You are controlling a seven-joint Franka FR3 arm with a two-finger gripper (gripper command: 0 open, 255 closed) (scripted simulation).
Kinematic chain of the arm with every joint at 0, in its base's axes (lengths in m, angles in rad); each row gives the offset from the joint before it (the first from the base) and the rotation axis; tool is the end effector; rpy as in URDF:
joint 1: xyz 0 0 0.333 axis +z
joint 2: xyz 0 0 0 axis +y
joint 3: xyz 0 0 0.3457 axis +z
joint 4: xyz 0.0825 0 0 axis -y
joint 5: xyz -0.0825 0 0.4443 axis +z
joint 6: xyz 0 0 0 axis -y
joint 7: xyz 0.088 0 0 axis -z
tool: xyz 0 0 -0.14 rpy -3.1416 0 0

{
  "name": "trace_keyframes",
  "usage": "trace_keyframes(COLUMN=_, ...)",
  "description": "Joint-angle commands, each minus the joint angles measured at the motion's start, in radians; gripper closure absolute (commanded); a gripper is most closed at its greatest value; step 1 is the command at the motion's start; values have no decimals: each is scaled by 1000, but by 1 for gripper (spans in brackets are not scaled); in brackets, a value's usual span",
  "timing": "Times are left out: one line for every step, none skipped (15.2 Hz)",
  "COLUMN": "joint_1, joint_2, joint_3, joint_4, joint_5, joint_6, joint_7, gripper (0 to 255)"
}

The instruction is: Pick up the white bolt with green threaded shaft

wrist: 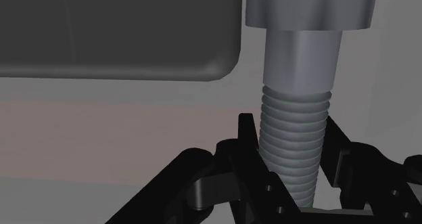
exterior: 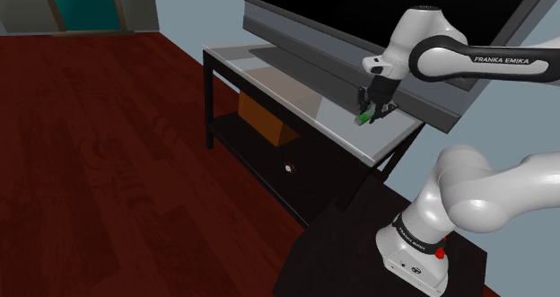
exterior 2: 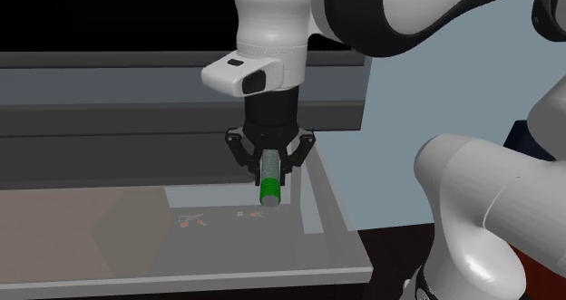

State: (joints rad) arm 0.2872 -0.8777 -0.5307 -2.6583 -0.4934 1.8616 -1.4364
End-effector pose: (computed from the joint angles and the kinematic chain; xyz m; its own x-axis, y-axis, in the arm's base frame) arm 0.3427 -0.1219 0.4303 0.0728 0.9948 -0.0713 0.9968 -0.0701 0.0395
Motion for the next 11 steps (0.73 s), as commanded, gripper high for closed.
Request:
trace_keyframes(joint_1=4, joint_2=-4, joint_3=13, joint_4=24, joint_5=12, joint_6=-28, joint_7=-1, gripper=255)
trace_keyframes(joint_1=6, joint_2=-5, joint_3=18, joint_4=35, joint_5=17, joint_6=-41, joint_7=-3, gripper=255)
trace_keyframes(joint_1=8, joint_2=-6, joint_3=23, joint_4=47, joint_5=22, joint_6=-54, joint_7=-5, gripper=255)
trace_keyframes(joint_1=9, joint_2=-7, joint_3=29, joint_4=60, joint_5=27, joint_6=-67, joint_7=-6, gripper=255)
trace_keyframes(joint_1=11, joint_2=-8, joint_3=34, joint_4=72, joint_5=32, joint_6=-80, joint_7=-8, gripper=255)
trace_keyframes(joint_1=13, joint_2=-8, joint_3=38, joint_4=85, joint_5=36, joint_6=-93, joint_7=-10, gripper=255)
trace_keyframes(joint_1=15, joint_2=-8, joint_3=43, joint_4=97, joint_5=41, joint_6=-106, joint_7=-11, gripper=255)
trace_keyframes(joint_1=16, joint_2=-8, joint_3=48, joint_4=110, joint_5=45, joint_6=-118, joint_7=-13, gripper=255)
trace_keyframes(joint_1=18, joint_2=-7, joint_3=52, joint_4=123, joint_5=50, joint_6=-131, joint_7=-15, gripper=255)
trace_keyframes(joint_1=18, joint_2=-7, joint_3=53, joint_4=125, joint_5=50, joint_6=-133, joint_7=-15, gripper=255)
trace_keyframes(joint_1=18, joint_2=-7, joint_3=53, joint_4=125, joint_5=50, joint_6=-133, joint_7=-15, gripper=255)
